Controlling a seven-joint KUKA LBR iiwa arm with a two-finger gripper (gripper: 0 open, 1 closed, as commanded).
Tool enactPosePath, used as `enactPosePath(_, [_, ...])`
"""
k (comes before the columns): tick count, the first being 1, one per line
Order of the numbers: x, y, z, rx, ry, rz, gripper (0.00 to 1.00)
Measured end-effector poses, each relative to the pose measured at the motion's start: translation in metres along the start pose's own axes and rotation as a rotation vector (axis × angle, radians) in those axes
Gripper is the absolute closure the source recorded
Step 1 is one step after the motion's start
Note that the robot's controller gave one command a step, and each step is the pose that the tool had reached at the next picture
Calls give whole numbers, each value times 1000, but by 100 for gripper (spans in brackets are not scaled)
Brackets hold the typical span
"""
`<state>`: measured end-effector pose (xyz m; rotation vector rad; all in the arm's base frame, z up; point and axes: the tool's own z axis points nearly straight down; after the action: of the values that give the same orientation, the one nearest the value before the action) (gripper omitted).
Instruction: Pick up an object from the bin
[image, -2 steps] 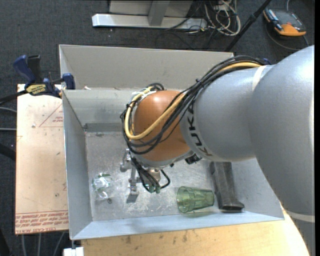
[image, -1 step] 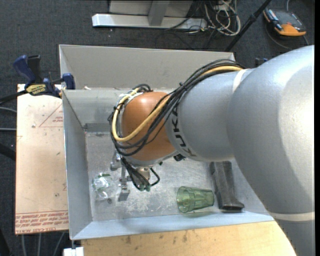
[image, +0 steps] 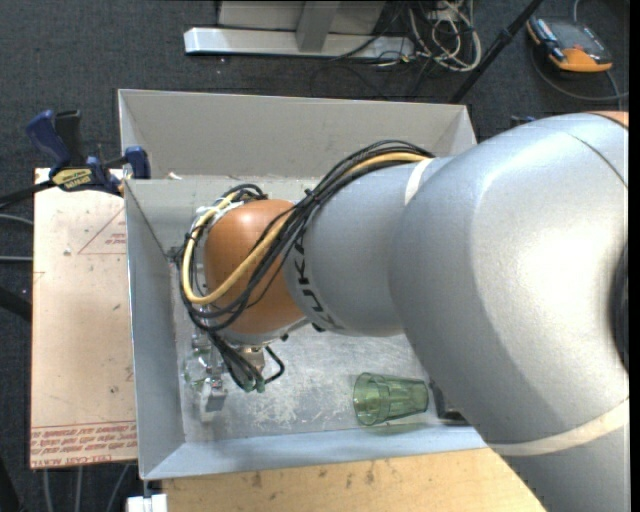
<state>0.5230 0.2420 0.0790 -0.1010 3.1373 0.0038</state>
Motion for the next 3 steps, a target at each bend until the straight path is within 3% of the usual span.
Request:
enactPosePath(1, [11, 0, -4, 1, 3, -24, 100])
enactPosePath(2, [11, 0, -4, 1, 3, -25, 100])
enactPosePath(3, [12, -2, -55, 3, 8, -25, 100])
